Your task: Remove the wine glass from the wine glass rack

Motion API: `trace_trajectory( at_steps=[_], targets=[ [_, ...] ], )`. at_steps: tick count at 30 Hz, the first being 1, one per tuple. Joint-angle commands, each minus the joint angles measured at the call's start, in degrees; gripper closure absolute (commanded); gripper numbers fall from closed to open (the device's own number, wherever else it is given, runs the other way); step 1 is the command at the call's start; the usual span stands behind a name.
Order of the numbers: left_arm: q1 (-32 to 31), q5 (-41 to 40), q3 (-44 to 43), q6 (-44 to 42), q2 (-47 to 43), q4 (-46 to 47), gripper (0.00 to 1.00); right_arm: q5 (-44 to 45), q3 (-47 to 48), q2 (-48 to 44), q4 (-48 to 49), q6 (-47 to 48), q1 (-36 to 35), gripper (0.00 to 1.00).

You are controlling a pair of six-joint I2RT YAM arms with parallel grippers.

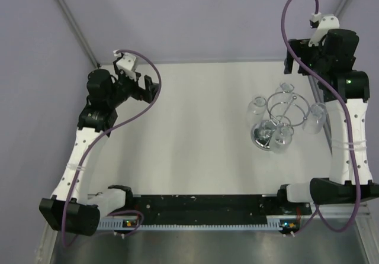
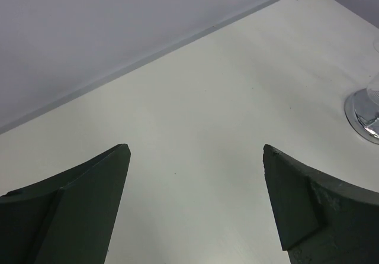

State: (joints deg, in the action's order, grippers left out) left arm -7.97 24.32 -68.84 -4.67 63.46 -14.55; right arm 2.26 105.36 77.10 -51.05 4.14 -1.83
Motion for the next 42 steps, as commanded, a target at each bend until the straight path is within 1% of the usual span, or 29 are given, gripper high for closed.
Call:
trace_trajectory(
  at_steps=[1, 3, 5, 8, 12, 16, 18, 21, 24, 26, 30, 32, 35, 36, 40, 42],
  targets=[
    [-0.38, 8.45, 2.04, 0.1, -1.5, 5.04, 0.01, 0.12, 3.18, -1.34, -0.99, -0.29, -0.55, 0.01],
    [-1.52, 12.14, 2.83, 0.27, -1.5, 7.15, 0.01, -4.0, 3.27, -2.04, -0.9, 3.4, -0.63, 0.01],
    [-4.32, 14.52, 3.27, -0.69, -1.06, 8.83, 0.02, -7.69, 3.18, -3.18, -0.72, 5.69, -0.55, 0.01],
    [-8.81, 16.29, 2.92, -1.49, 0.25, 10.32, 0.05, -10.17, 4.5, -3.97, -1.16, 5.53, -0.55, 0.01],
    [-14.25, 19.71, 3.27, -0.52, 2.8, 14.01, 0.08, -10.43, 6.17, -3.8, -4.58, 4.65, -0.55, 0.01],
    [-19.53, 22.26, 3.98, -1.75, 6.31, 19.02, 0.07, -10.61, 5.64, -4.59, -8.09, 6.4, -0.64, 0.01],
    [-21.47, 23.67, 3.89, -0.62, 8.77, 22.0, 0.06, -6.42, 6.17, -4.68, -9.24, 6.41, -0.55, 0.03],
    [-24.28, 24.02, 4.24, 0.8, 12.38, 29.12, 0.05, -0.79, 5.38, -4.85, -11.35, 6.4, -0.64, 0.03],
    [-27.71, 24.55, 3.02, -0.78, 17.12, 31.94, 0.05, -1.9, 4.07, -5.99, -12.58, 5.97, -0.55, 0.03],
    [-29.29, 25.43, 1.96, -1.04, 20.28, 33.96, 0.05, -5.76, 3.45, -7.22, -12.59, 5.35, -0.55, 0.03],
    [-31.32, 25.26, -1.64, -2.1, 27.31, 35.55, 0.05, -7.45, 4.15, -7.67, -13.11, 4.64, -0.55, 0.03],
    [-31.76, 24.73, -3.66, -0.53, 30.91, 37.04, 0.05, -6.4, 4.33, -8.1, -13.38, 6.57, -0.63, 0.03],
    [-32.37, 23.33, -5.6, 0.36, 35.58, 40.03, 0.05, 1.49, 3.97, -8.37, -13.38, 9.12, -0.55, 0.02],
    [-32.64, 22.8, -5.95, 0.36, 36.98, 41.25, 0.04, 2.74, 3.89, -8.54, -13.38, 9.65, -0.64, 0.02],
    [-33.52, 20.86, -7.27, 1.76, 41.64, 45.91, 0.03, -0.23, 3.27, -9.69, -14.25, 9.66, -0.55, 0.02],
    [-33.95, 21.3, -7.89, 2.12, 43.67, 47.67, 0.03, -0.85, 2.31, -9.95, -15.13, 9.31, -0.55, 0.02]
  ],
)
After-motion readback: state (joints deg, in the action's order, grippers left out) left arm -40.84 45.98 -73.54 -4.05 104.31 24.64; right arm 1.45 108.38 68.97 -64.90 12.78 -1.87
